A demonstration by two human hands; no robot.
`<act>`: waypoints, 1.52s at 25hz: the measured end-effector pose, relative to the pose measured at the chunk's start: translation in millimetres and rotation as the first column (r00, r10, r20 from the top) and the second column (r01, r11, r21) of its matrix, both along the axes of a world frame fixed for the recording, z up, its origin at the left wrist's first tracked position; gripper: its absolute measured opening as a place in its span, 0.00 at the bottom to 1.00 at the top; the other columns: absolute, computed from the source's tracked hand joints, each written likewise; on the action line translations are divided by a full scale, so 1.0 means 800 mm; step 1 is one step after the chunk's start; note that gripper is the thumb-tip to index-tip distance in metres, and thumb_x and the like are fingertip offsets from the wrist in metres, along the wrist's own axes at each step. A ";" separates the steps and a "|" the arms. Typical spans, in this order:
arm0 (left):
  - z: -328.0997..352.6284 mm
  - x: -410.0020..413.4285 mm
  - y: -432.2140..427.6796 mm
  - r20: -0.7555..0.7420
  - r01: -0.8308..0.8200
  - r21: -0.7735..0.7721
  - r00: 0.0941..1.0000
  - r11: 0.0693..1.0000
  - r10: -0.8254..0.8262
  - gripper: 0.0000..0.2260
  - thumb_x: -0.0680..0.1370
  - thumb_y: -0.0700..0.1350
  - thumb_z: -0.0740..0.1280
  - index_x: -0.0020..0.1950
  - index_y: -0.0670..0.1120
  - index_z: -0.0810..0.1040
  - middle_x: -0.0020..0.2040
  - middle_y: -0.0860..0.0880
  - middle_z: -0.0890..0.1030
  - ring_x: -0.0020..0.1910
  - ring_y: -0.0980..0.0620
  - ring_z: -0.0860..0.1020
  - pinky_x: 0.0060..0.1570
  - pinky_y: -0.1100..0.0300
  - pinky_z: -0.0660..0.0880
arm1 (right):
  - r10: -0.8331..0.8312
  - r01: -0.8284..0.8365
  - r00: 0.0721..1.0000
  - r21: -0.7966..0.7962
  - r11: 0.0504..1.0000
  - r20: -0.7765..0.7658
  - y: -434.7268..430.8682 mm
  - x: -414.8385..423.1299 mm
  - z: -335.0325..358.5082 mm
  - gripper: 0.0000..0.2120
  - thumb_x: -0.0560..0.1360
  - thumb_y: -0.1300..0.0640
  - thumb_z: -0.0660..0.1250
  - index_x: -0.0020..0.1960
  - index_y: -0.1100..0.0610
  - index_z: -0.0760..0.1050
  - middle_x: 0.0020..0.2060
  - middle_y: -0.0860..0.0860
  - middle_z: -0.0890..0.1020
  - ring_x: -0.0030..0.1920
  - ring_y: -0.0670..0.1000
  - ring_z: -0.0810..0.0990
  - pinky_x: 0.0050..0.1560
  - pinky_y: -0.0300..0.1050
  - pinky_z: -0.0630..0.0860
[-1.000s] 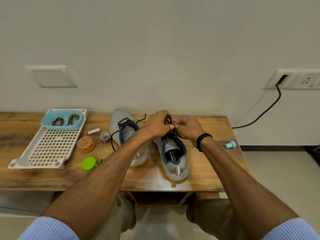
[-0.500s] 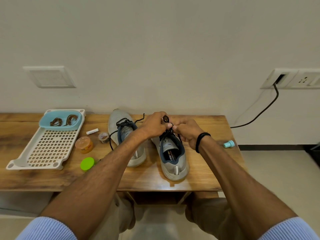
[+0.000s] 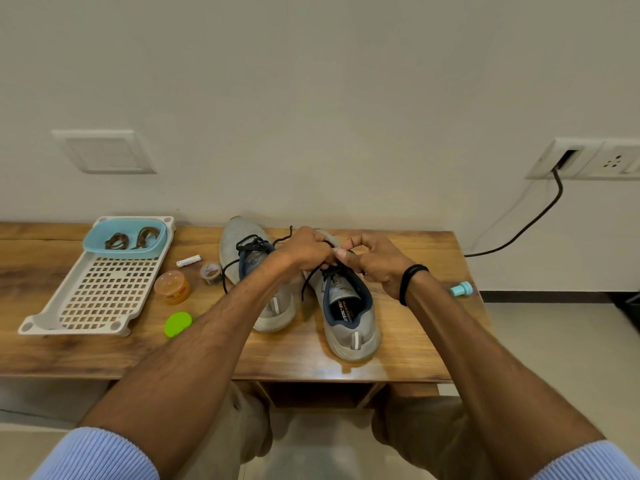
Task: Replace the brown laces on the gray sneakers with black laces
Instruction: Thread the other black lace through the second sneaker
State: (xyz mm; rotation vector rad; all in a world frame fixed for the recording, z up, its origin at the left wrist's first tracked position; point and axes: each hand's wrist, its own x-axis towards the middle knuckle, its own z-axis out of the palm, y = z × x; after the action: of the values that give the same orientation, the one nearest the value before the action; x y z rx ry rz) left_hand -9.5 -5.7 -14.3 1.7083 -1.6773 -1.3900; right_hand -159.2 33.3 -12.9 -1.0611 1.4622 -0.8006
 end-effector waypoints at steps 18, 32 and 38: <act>0.019 0.007 0.014 0.317 -0.168 0.010 0.935 0.986 0.157 0.08 0.74 0.41 0.67 0.39 0.40 0.84 0.34 0.47 0.85 0.32 0.49 0.82 0.39 0.55 0.83 | -0.469 0.438 0.882 0.283 0.853 0.047 -0.009 -0.008 -0.020 0.20 0.72 0.63 0.72 0.63 0.61 0.75 0.39 0.51 0.76 0.30 0.46 0.69 0.28 0.37 0.67; 0.015 0.002 0.054 0.334 0.171 0.277 0.906 0.946 -0.261 0.13 0.76 0.46 0.73 0.53 0.38 0.76 0.39 0.45 0.82 0.32 0.52 0.82 0.29 0.64 0.79 | 0.198 -0.080 0.917 0.324 0.942 -0.347 0.018 -0.007 0.003 0.20 0.75 0.63 0.70 0.64 0.62 0.69 0.59 0.58 0.76 0.60 0.59 0.77 0.54 0.54 0.79; -0.012 -0.012 0.042 0.475 0.205 -0.076 0.868 0.976 -0.145 0.20 0.74 0.45 0.73 0.63 0.43 0.72 0.53 0.45 0.81 0.48 0.46 0.82 0.48 0.51 0.81 | 0.184 -0.122 0.531 0.140 0.983 -0.827 0.012 -0.013 -0.006 0.11 0.73 0.59 0.69 0.55 0.61 0.79 0.49 0.57 0.83 0.50 0.57 0.83 0.51 0.50 0.81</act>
State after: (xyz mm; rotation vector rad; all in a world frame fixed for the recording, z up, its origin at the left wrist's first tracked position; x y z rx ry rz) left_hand -18.8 28.0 -24.0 1.9681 -2.1736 -0.9569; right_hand -169.8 43.2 -17.5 -1.6209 2.1284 -0.0380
